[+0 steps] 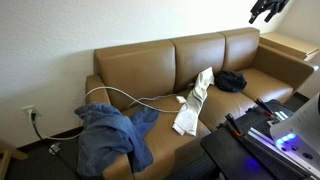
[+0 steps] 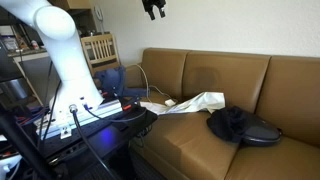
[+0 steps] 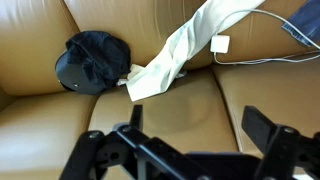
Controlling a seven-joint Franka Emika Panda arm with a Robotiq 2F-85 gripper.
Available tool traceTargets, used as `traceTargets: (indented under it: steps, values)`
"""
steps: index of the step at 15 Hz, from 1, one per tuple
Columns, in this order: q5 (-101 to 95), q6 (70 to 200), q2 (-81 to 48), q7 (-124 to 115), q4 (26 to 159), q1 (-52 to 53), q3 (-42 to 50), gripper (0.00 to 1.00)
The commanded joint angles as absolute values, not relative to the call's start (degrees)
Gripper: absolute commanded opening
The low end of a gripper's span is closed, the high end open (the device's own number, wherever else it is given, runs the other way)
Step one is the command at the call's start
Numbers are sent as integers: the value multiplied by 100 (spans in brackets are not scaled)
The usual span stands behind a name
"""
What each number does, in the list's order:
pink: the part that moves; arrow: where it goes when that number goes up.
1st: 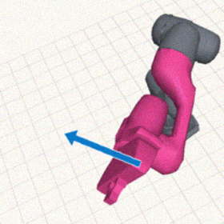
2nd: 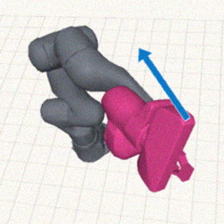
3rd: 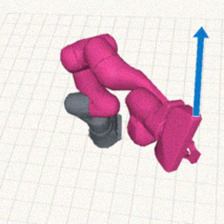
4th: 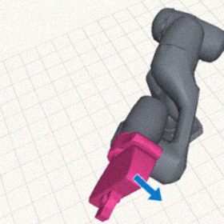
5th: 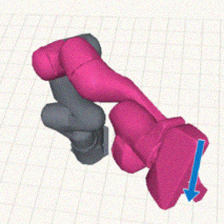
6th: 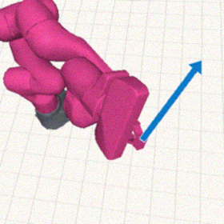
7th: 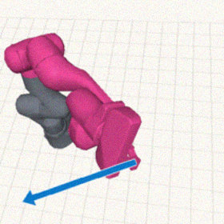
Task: Shift the white cloth on the seat to the right, overlapping it with the black one, and then also incorporate the denim and jacket, overlapping them too
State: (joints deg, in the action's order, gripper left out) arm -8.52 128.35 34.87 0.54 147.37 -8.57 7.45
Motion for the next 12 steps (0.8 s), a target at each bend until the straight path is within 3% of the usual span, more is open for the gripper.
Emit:
traceTargets:
  steps: [1, 7, 12]
  values:
    - [-820, 12819, 3483, 79, 14724, -897, 708, 100]
    - [247, 13417, 2025, -506, 14867, -658, 769, 100]
    - [658, 15333, 223, -2216, 14859, -564, 206, 100]
